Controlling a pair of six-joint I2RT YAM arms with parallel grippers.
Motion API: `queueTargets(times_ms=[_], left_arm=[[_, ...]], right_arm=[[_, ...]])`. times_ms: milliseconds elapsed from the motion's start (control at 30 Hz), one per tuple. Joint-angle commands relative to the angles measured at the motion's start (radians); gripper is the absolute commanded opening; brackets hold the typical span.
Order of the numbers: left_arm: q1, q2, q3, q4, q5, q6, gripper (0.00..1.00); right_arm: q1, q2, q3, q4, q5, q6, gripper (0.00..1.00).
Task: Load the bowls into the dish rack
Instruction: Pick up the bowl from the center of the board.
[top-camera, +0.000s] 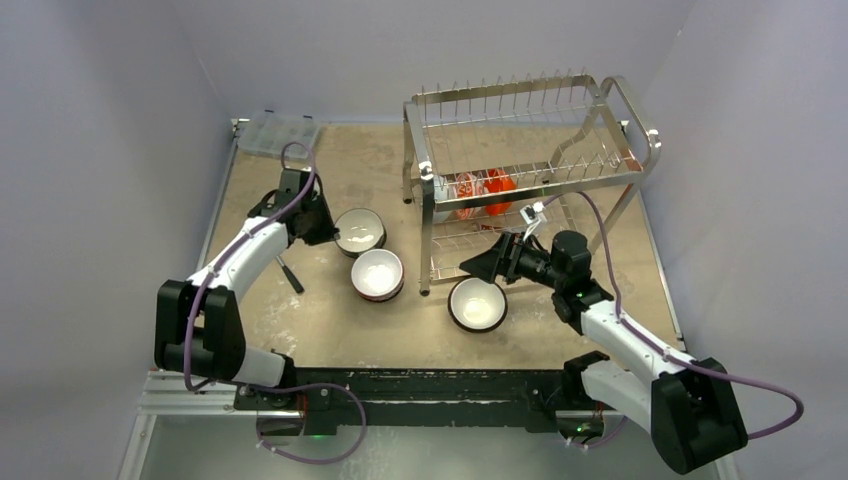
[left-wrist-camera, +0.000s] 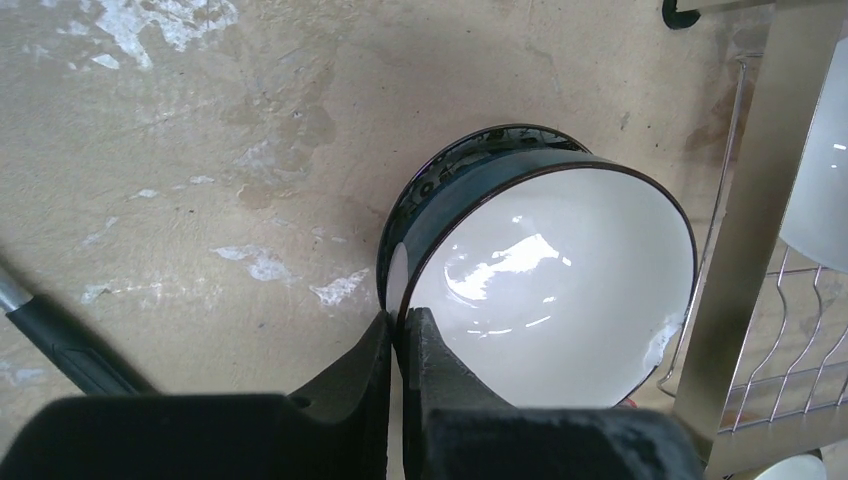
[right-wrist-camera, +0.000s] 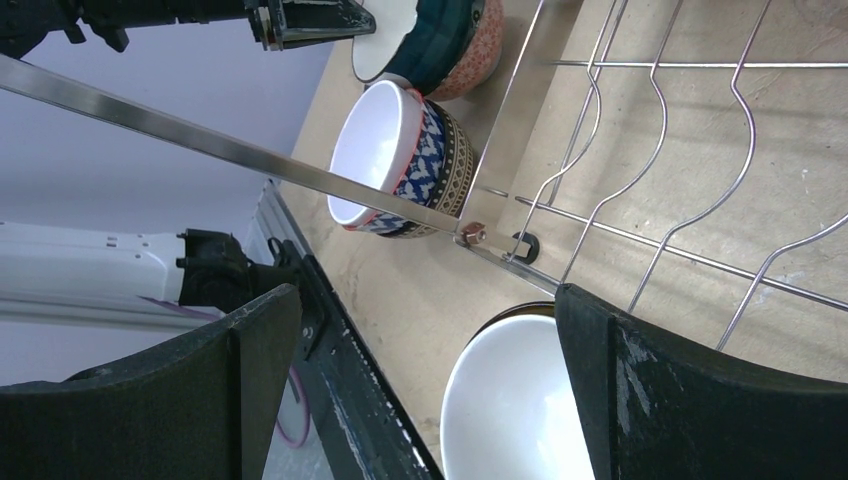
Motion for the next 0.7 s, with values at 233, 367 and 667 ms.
queueTargets(times_ms=[233, 367, 667], left_arm=[[-0.004, -0.217, 0.021, 0.015, -0.039, -0.033, 0.00], [-0.005, -0.286, 0.014, 0.033, 0.014, -0.027, 0.00], [-0.009, -0.418, -0.081, 0.031, 0.164, -0.029, 0.00]], right_arm=[[0.001, -0.039, 0.054, 0.003, -0.017, 0.010, 0.99], [0.001, -0.050, 0.060, 0.002, -0.022, 0.016, 0.99], [0.001, -0.058, 0.068, 0.020, -0.050, 0.046, 0.99]])
